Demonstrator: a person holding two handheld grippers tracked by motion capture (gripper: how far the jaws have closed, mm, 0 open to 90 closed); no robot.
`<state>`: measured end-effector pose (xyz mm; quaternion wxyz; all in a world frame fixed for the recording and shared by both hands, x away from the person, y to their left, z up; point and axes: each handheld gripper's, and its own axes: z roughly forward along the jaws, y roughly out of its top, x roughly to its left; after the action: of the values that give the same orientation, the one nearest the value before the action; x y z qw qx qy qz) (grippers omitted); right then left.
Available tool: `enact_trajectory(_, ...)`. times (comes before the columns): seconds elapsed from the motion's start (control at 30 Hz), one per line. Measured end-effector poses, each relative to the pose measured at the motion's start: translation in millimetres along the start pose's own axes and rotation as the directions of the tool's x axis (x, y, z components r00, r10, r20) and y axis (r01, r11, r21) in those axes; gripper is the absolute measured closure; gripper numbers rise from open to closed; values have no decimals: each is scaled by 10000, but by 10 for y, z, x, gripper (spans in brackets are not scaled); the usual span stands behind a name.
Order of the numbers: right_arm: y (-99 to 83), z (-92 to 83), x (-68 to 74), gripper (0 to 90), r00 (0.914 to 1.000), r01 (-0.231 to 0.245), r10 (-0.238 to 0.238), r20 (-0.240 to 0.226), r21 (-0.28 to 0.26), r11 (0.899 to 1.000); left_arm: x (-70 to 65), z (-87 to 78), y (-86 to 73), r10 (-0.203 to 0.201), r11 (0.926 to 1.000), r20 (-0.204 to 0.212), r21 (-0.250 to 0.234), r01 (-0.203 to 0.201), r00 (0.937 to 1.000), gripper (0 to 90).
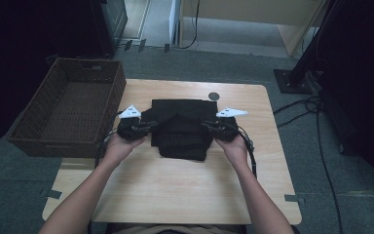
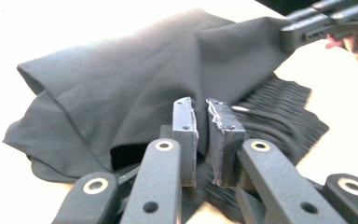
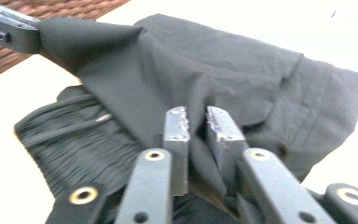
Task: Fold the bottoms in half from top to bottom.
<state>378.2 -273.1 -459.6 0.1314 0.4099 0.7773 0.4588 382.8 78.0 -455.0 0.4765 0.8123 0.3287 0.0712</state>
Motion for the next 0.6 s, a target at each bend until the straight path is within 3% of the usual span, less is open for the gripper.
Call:
enact_trajectory(0.17, -195, -223, 151, 701, 9992, 346, -342, -202, 206, 9992, -106, -88, -165, 13, 9991, 239, 419, -23, 9997, 751)
enact_trajectory(0.3, -297, -338, 200, 718, 9996, 266, -262, -145, 242, 9994, -67, -137, -136, -271, 9989, 168, 375, 264, 9995, 698)
enact_trajectory(0.5, -202, -355, 189, 763, 9996, -251, 251, 93, -86, 9996, -16, -65, 1, -236, 9979, 57, 604, 232, 9997, 699)
enact_trajectory(0.6, -132, -308, 203, 775, 9995, -205, 208, 222, -158, 9997, 26, 19, 34, -216, 9972, 102, 723, 208, 9997, 699)
